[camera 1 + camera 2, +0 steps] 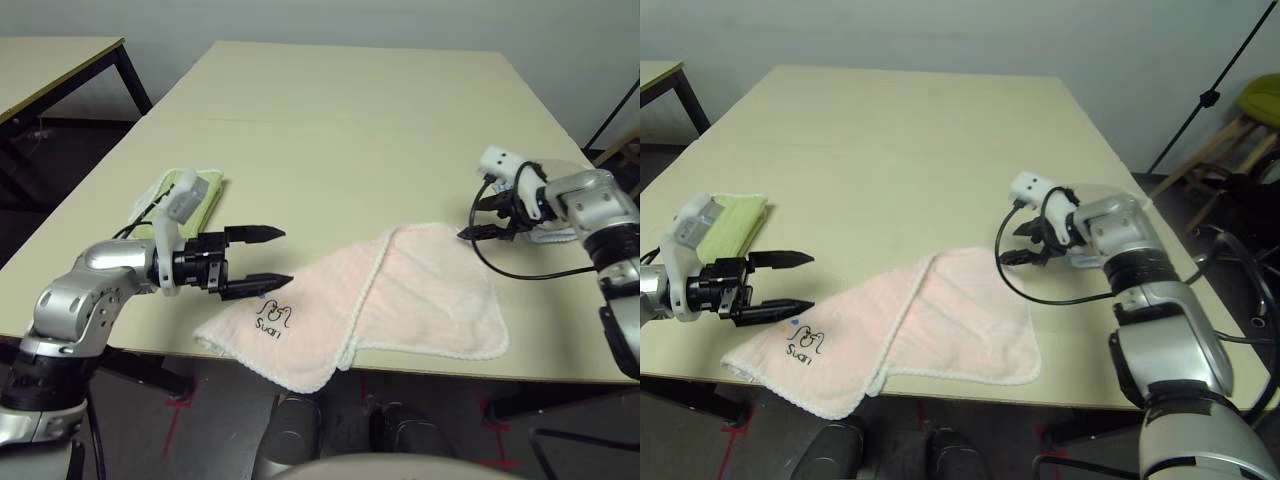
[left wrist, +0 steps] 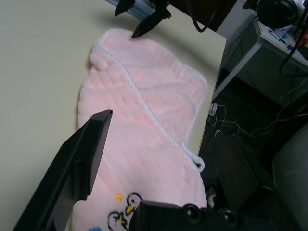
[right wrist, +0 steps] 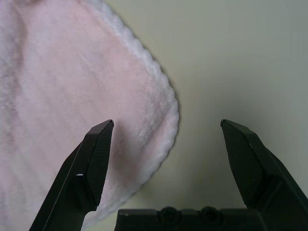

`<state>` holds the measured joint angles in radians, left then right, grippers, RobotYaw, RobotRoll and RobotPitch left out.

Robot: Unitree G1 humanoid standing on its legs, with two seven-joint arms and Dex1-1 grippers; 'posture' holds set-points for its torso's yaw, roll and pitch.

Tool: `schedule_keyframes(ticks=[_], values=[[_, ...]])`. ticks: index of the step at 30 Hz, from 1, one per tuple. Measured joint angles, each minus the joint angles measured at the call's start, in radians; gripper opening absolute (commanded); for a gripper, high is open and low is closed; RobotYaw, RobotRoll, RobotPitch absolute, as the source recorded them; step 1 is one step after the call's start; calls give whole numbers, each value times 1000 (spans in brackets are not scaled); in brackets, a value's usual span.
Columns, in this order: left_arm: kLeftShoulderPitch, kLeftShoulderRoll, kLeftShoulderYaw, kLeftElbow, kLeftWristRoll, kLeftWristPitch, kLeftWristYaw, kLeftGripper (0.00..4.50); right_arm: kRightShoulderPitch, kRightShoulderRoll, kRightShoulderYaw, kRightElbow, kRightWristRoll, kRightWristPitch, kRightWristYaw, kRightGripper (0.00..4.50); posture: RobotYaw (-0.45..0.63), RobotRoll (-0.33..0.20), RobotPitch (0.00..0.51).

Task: Fold the towel and set it aside.

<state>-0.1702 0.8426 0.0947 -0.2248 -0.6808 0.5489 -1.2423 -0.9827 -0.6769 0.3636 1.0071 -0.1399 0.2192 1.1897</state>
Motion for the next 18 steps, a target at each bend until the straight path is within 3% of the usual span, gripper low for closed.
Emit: schedule_keyframes(ticks=[6, 9, 18], values=[[20, -3, -1, -32, -14, 26, 19, 4500, -14, 31, 5, 67, -70, -58, -45, 4471, 300, 0, 84], [27, -3, -1, -34, -24, 34, 27, 4500, -15, 39, 4, 75, -83, -76, -53, 3900, 297, 0, 88], [42, -6, 0, -53, -29, 52, 55, 4500, -15, 66, -26, 84, -89, -68, -64, 808, 282, 0, 96]])
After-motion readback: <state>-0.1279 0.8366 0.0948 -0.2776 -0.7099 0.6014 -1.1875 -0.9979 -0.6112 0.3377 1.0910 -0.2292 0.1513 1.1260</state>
